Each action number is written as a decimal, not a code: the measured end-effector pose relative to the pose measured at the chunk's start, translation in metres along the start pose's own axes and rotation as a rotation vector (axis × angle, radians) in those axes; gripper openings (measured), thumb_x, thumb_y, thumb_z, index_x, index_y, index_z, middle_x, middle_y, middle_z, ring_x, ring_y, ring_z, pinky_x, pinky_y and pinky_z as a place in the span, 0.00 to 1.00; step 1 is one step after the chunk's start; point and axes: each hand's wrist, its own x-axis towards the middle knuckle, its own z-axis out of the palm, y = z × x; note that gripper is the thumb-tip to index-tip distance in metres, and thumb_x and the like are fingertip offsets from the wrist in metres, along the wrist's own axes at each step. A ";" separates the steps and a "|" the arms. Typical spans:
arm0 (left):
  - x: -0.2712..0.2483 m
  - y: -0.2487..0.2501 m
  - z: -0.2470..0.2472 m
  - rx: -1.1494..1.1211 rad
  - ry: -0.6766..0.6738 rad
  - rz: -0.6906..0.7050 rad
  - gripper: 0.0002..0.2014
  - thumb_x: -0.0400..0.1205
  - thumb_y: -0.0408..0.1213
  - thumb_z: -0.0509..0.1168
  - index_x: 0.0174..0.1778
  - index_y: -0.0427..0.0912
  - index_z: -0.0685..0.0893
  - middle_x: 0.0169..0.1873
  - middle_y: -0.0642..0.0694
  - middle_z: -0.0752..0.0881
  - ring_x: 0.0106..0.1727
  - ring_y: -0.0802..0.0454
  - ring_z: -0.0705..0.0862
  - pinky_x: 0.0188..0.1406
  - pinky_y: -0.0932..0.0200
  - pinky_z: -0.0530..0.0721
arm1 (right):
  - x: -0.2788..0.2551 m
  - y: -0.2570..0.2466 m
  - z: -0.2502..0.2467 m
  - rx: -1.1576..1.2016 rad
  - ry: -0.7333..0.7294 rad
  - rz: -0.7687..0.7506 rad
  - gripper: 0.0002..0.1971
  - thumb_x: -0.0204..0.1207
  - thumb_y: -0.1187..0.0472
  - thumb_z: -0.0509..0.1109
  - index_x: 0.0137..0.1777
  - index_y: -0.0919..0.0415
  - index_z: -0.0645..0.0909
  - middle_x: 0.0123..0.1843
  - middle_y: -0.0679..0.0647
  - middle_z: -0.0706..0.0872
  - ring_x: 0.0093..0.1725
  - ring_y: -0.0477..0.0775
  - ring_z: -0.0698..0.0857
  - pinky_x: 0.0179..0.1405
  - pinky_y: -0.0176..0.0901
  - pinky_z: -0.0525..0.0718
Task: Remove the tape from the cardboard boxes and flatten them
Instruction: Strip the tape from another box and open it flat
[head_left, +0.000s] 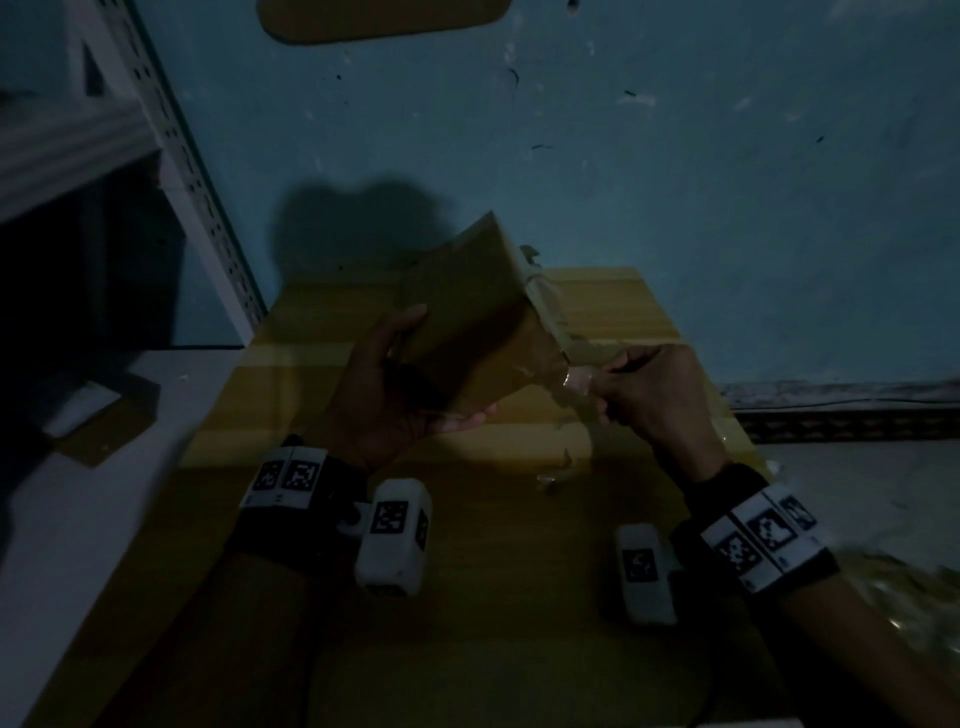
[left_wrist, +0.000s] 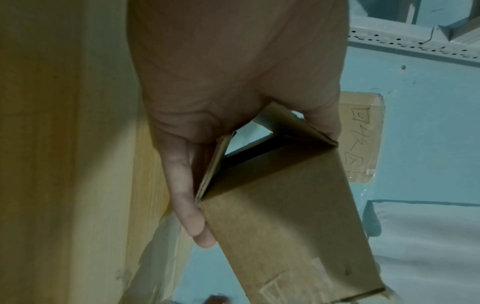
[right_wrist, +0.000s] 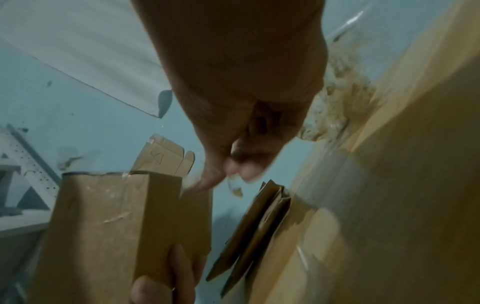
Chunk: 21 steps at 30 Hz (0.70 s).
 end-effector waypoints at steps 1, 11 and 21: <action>0.001 0.000 0.000 0.009 0.010 0.007 0.37 0.76 0.59 0.63 0.76 0.39 0.76 0.62 0.30 0.85 0.48 0.30 0.89 0.42 0.43 0.89 | 0.000 0.000 0.000 0.030 0.013 -0.006 0.17 0.67 0.58 0.86 0.25 0.64 0.84 0.19 0.52 0.84 0.18 0.44 0.77 0.19 0.34 0.74; 0.000 -0.001 0.001 0.075 0.059 0.032 0.35 0.73 0.60 0.64 0.71 0.40 0.80 0.58 0.32 0.89 0.52 0.29 0.89 0.57 0.37 0.85 | 0.005 0.004 0.001 0.136 -0.041 -0.066 0.05 0.73 0.73 0.80 0.38 0.68 0.89 0.32 0.52 0.92 0.34 0.49 0.90 0.38 0.41 0.89; 0.002 0.000 0.002 0.073 0.066 0.059 0.29 0.78 0.58 0.62 0.67 0.42 0.84 0.58 0.34 0.89 0.52 0.32 0.90 0.62 0.33 0.81 | 0.008 0.000 0.002 0.201 -0.178 0.003 0.13 0.76 0.81 0.73 0.48 0.61 0.86 0.34 0.44 0.92 0.36 0.37 0.89 0.29 0.31 0.84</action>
